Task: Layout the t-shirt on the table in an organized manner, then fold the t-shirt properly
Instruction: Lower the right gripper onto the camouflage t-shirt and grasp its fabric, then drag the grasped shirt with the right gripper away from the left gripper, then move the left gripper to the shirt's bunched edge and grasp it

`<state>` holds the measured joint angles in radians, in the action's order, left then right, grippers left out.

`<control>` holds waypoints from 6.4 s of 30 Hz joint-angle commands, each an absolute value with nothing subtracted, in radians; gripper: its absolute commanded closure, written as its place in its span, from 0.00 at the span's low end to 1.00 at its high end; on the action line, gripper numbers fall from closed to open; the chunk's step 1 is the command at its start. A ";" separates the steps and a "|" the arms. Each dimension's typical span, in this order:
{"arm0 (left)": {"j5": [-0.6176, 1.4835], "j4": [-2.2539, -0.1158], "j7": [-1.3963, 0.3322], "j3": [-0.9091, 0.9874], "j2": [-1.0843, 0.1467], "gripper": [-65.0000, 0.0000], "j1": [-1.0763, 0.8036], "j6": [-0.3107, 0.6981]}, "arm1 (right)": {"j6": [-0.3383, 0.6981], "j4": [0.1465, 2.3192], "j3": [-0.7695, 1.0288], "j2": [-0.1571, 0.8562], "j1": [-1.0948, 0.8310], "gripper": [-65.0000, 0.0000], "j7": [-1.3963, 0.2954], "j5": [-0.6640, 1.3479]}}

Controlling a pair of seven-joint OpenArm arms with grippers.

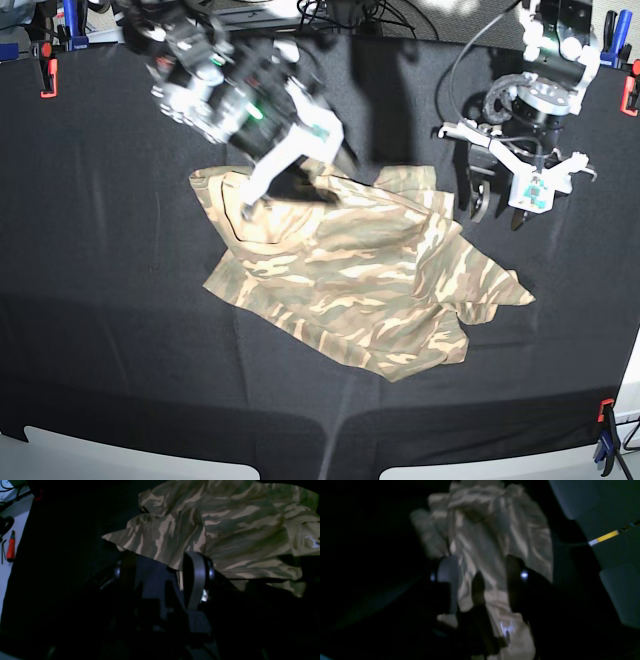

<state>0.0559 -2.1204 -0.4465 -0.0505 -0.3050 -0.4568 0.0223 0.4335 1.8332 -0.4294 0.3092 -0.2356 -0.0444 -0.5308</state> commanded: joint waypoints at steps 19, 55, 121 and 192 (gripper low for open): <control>0.057 -2.140 -0.427 -0.047 -0.311 0.56 -0.472 0.015 | 0.410 1.676 -0.426 0.210 -0.120 0.60 -0.103 -0.524; 0.057 -2.140 -0.426 -0.047 -0.311 0.56 -0.482 0.015 | 0.471 1.676 -0.426 0.210 -0.117 1.00 -0.124 -0.276; 0.090 -2.140 -0.410 -0.047 -0.311 0.56 -0.482 0.015 | 0.313 1.388 0.559 0.787 0.352 1.00 -0.726 0.064; 0.498 -1.427 -0.549 -0.354 0.072 0.99 -0.064 0.236 | 0.456 1.365 0.564 0.795 0.352 0.81 -0.944 0.210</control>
<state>0.4862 -1.4124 -0.5720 -0.3523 0.0608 -0.0742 0.2214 0.4530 1.3499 0.5575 0.7647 0.3298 -0.9661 0.2100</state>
